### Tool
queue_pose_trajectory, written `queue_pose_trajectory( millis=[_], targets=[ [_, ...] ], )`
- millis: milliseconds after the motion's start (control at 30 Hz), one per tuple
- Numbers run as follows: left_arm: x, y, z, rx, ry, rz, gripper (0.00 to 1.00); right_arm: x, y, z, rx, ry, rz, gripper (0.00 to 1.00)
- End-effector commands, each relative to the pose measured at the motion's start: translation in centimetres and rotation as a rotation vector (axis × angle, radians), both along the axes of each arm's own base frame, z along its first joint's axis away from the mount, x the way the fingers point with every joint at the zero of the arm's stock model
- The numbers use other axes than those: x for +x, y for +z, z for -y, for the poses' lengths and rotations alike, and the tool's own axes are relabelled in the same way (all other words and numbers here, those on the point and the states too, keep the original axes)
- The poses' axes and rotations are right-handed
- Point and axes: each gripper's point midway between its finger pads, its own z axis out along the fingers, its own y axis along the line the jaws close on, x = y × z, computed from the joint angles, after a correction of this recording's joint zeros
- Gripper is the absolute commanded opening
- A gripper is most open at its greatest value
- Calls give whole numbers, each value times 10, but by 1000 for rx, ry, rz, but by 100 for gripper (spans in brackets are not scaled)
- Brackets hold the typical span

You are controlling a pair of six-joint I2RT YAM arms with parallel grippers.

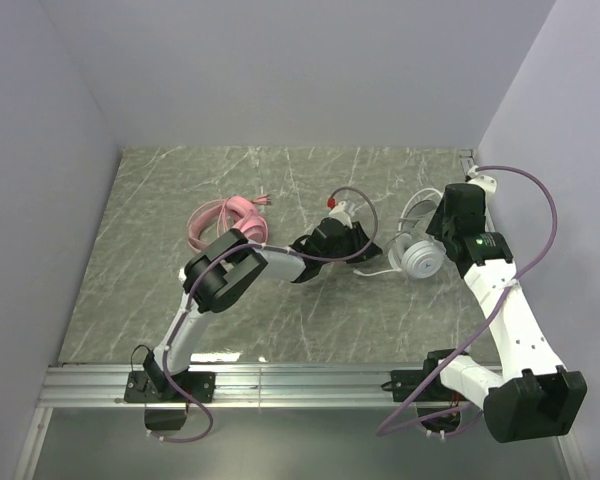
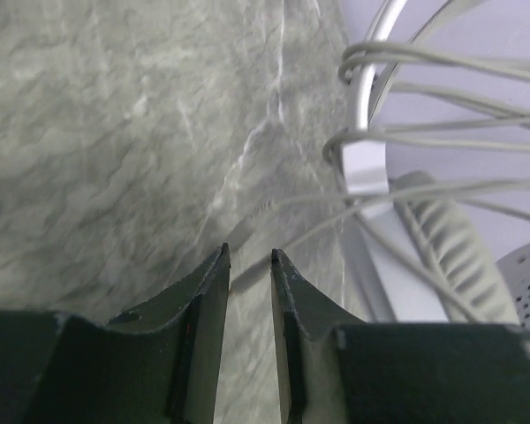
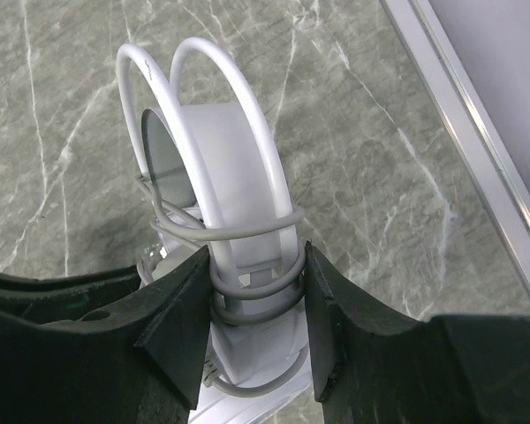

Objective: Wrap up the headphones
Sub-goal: Place the headphones on the table

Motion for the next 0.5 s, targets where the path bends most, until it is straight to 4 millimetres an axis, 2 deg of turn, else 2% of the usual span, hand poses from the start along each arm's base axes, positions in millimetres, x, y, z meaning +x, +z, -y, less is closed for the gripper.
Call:
queue_pose_trajectory(
  millis=[0, 33, 100, 167, 267, 300, 333, 467],
  targets=[
    [10, 18, 15, -57, 28, 25, 31, 15, 26, 4, -5, -14, 109, 18],
    [14, 22, 18, -63, 30, 28, 31, 15, 26, 3, -4, -13, 108, 18],
    [13, 11, 22, -40, 23, 7, 31, 16, 23, 3, -5, -15, 98, 18],
    [11, 11, 28, -47, 20, -4, 28, 16, 24, 4, -7, -20, 95, 16],
    [10, 3, 31, -44, 35, -32, 28, 17, 22, 3, -4, -20, 90, 16],
    [8, -7, 31, -20, 36, -51, 28, 18, 22, 2, -7, -21, 88, 15],
    [12, -5, 34, -21, 44, -50, 28, 18, 22, 2, -6, -20, 87, 15],
    [9, -18, 42, -19, 31, -86, 26, 21, 17, -4, -17, -12, 67, 15]
  ],
)
